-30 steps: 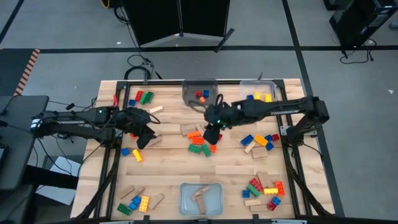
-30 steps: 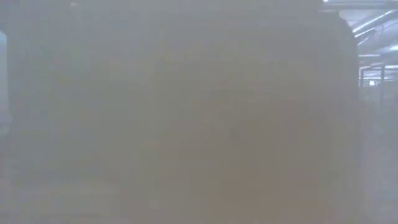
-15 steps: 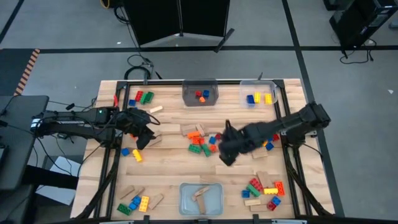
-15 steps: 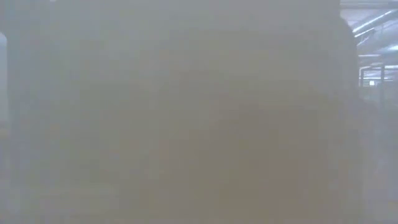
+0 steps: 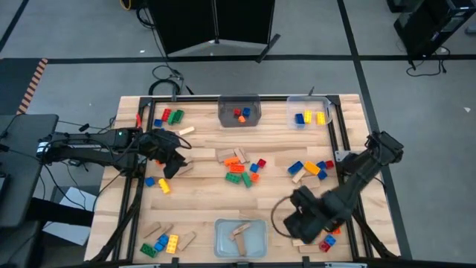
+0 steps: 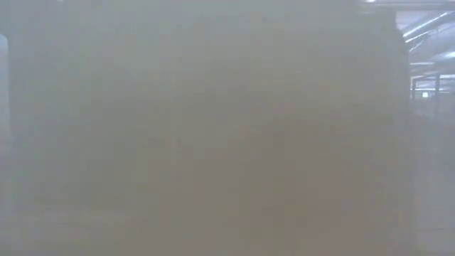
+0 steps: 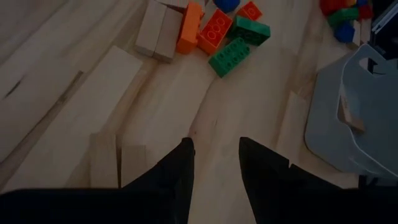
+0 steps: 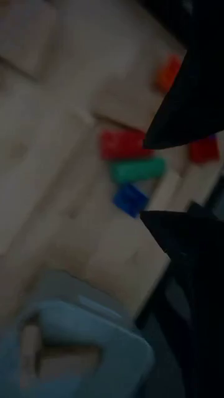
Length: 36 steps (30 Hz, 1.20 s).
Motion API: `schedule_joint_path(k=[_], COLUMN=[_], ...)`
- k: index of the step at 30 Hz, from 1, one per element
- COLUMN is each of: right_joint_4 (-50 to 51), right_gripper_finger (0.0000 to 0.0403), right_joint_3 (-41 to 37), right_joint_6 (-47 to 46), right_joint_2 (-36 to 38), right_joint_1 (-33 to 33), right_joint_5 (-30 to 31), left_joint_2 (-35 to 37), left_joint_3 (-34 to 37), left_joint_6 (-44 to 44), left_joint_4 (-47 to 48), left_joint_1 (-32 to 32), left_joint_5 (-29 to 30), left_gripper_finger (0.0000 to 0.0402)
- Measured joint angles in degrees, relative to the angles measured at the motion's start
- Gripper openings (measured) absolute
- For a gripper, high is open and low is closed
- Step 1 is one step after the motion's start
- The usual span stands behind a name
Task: Sort blocks by size
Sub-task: Put the brown block into the gray bin
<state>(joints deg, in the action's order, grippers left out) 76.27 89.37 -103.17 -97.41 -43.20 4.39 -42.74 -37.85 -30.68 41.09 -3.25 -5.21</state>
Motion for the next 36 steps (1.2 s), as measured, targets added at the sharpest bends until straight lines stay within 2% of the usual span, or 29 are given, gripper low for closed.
schedule_joint_path(k=[5, 10, 16, 20, 31, 36], right_joint_4=[-10.8, -19.6, -24.5, -24.1, -23.9, -29.6], right_gripper_finger=[0.0227, 0.0268, 0.0296, 0.0300, 0.0297, 0.0294], right_joint_3=[-3.6, -6.5, -6.5, -6.5, -7.9, -9.9], right_joint_6=[-3.2, 1.5, 7.0, 7.3, 7.1, 7.7], right_joint_2=[-1.6, -6.1, -12.0, -15.1, -17.9, -17.9], right_joint_1=[-3.2, -3.2, -2.5, -2.0, -1.8, -1.6], right_joint_5=[-0.8, -3.0, -7.5, -13.1, -13.5, -15.0], left_joint_2=[0.0, 0.0, 0.0, 0.0, 0.0, 0.0], left_joint_3=[0.0, 0.0, 0.0, 0.0, 0.0, 0.0], left_joint_6=[0.0, 0.0, 0.0, 0.0, -0.1, -0.1], left_joint_4=[-2.1, -3.2, -3.1, -3.1, -3.1, -3.6], left_joint_1=[0.0, 0.0, 0.0, 0.0, 0.0, 0.0], left_joint_5=[1.1, 1.6, 1.7, 1.7, 1.7, 1.7], left_gripper_finger=[0.0137, 0.0137, 0.0137, 0.0137, 0.0137, 0.0137])
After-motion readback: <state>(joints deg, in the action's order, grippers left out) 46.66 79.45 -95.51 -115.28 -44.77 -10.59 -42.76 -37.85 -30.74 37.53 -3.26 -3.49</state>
